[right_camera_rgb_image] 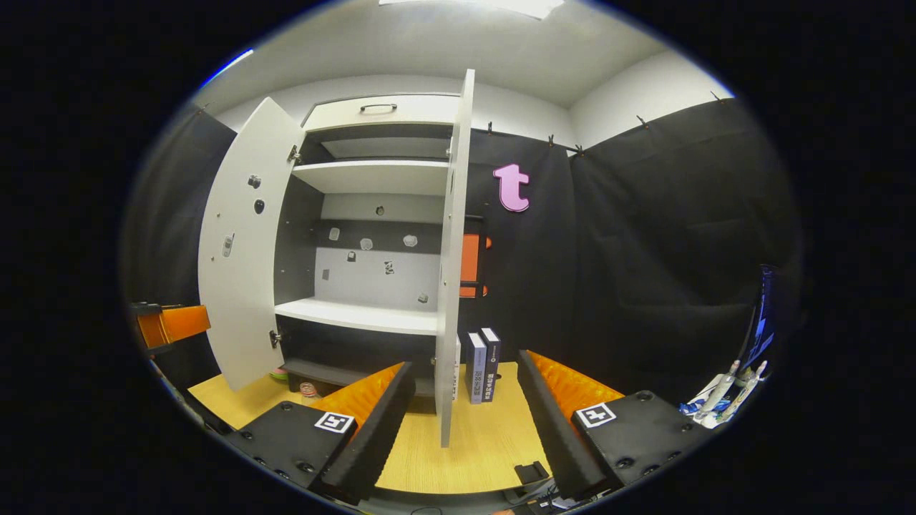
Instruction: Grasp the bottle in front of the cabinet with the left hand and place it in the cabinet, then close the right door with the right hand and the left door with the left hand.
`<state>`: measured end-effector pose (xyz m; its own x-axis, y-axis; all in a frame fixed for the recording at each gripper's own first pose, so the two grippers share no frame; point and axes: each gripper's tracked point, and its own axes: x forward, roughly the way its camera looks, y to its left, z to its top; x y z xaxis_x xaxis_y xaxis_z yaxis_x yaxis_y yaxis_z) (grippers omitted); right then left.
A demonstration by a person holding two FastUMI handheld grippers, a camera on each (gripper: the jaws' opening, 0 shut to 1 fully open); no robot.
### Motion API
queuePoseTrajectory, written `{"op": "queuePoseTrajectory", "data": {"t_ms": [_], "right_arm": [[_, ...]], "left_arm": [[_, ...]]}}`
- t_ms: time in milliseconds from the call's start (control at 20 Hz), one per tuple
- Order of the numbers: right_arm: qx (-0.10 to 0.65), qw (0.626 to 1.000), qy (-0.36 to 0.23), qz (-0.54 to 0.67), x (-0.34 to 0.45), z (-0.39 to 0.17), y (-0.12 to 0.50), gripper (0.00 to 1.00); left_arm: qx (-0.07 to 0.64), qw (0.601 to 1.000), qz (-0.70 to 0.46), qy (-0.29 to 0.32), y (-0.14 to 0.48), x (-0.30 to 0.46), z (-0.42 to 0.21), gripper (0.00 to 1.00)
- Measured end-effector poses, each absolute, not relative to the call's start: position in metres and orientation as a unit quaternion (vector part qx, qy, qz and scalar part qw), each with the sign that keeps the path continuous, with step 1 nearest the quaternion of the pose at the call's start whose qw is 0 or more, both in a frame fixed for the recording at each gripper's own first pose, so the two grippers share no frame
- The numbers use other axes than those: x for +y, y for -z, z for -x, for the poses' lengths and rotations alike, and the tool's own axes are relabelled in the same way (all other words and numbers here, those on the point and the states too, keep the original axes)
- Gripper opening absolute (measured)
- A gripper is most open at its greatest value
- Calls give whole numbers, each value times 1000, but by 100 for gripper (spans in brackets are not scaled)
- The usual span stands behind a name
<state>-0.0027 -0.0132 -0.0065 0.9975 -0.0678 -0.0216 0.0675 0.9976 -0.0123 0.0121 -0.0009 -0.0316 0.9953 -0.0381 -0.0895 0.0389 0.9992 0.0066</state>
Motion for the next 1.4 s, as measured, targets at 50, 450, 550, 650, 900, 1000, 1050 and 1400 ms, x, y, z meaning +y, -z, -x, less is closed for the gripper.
{"op": "queuePoseTrajectory", "data": {"t_ms": [50, 450, 550, 650, 900, 1000, 1050, 1400], "right_arm": [[11, 999, 39, 4, -14, 3, 6, 97], [12, 998, 55, 6, -7, 5, 11, 96], [13, 998, 62, 8, -9, 5, 12, 96], [13, 998, 66, 6, -9, 6, 11, 96], [21, 997, 73, 13, -11, 4, 18, 97], [21, 997, 77, 12, -14, 5, 18, 97], [21, 996, 80, 13, -16, 5, 18, 97], [29, 993, 110, 37, -39, 7, 22, 97]], "left_arm": [[46, 999, -3, 22, 32, -1, -14, 92], [45, 998, -10, 35, 40, 7, -24, 95], [47, 998, -10, 47, 50, 2, -28, 95], [55, 997, -18, 59, 68, -3, -35, 95], [102, 991, -15, 85, 135, -15, -53, 97], [124, 988, -25, 85, 169, -14, -60, 95], [136, 987, -33, 81, 187, -12, -65, 95], [199, 975, -49, 82, 286, -7, -97, 95]]}}
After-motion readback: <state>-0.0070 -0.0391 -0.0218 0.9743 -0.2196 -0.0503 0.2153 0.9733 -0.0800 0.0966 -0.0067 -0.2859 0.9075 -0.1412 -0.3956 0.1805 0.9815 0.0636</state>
